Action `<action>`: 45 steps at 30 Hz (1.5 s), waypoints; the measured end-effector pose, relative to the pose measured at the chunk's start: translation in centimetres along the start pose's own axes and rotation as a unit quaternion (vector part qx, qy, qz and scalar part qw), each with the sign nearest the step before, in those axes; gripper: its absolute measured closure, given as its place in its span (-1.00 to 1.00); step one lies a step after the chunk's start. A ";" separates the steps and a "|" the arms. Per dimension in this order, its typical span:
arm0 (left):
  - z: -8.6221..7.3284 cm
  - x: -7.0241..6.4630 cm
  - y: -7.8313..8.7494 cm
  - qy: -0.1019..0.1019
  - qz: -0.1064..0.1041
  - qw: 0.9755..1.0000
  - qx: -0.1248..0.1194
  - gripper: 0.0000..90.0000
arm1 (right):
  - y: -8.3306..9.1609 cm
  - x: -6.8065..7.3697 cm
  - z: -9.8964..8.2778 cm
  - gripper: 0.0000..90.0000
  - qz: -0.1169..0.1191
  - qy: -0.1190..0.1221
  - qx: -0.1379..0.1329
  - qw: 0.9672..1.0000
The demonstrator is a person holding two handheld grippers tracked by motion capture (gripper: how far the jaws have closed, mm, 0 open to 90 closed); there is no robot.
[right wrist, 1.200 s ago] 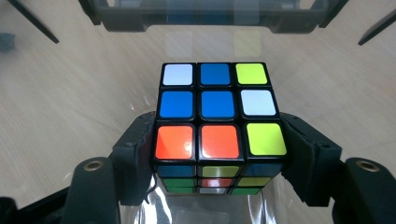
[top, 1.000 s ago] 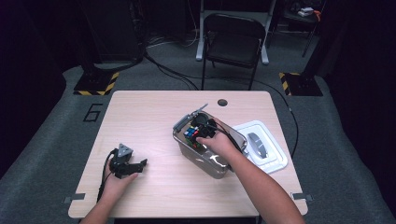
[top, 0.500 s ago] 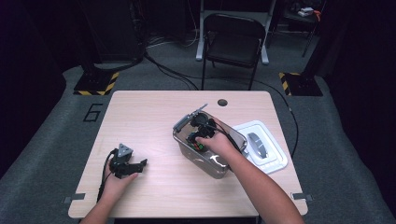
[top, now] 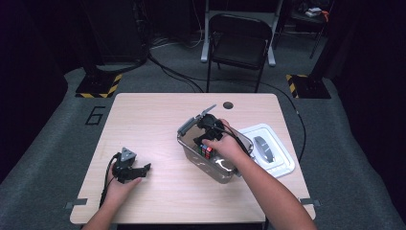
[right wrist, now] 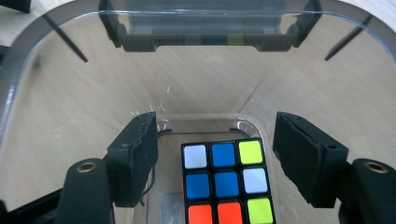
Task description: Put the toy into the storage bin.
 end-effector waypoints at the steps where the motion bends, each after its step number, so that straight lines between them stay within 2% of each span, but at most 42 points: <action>1: 0.0 0.0 0.0 0.000 0.000 1.000 0.000 -0.49 | 0.2 0.0 -0.1 -0.31 0.000 -0.002 0.000 1.000; 9: 0.0 0.0 0.0 0.000 0.000 1.000 0.000 -0.49 | 1.7 0.1 -0.6 -0.31 0.002 0.000 -0.003 1.000; 19: 0.0 0.0 0.0 0.000 0.000 1.000 0.000 -0.49 | 3.5 -0.1 -1.4 -0.34 0.015 -0.007 -0.023 1.000; 23: 0.0 0.0 0.0 0.000 0.000 1.000 0.000 -0.49 | 3.9 0.1 -1.6 -0.52 0.023 -0.012 -0.023 0.999; 24: 0.0 0.0 0.0 0.000 0.000 1.000 0.000 -0.49 | 3.9 0.1 -1.5 -0.53 0.026 -0.001 -0.026 0.999; 29: 0.0 0.0 0.0 0.000 0.000 1.000 0.000 -0.49 | 4.2 0.7 -1.5 -0.61 0.028 -0.002 -0.026 0.999; 31: 0.0 0.0 0.0 0.000 0.000 1.000 0.000 -0.49 | 4.3 0.7 -1.5 -0.65 0.033 0.005 -0.029 0.999; 35: 0.0 0.0 0.0 0.000 0.001 1.000 0.000 -0.49 | 4.7 0.9 -1.6 -0.63 0.029 0.009 -0.032 0.999; 39: 0.0 0.0 0.0 0.001 0.001 1.000 0.000 -0.49 | 5.5 0.8 -1.9 -0.48 0.024 0.009 -0.045 0.999; 45: 0.0 0.0 0.0 0.001 0.002 1.000 -0.001 -0.49 | 6.3 0.3 -2.5 -0.33 0.025 0.005 -0.043 0.999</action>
Point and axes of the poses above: each handheld gripper's, and its own axes: y roughly backward along the jaws, z roughly out of its top, x roughly to its left, the point moved 2 cm from there along -y, roughly forward along the jaws, and after that the axes turned 14 degrees about x, right-handed, at the moved point
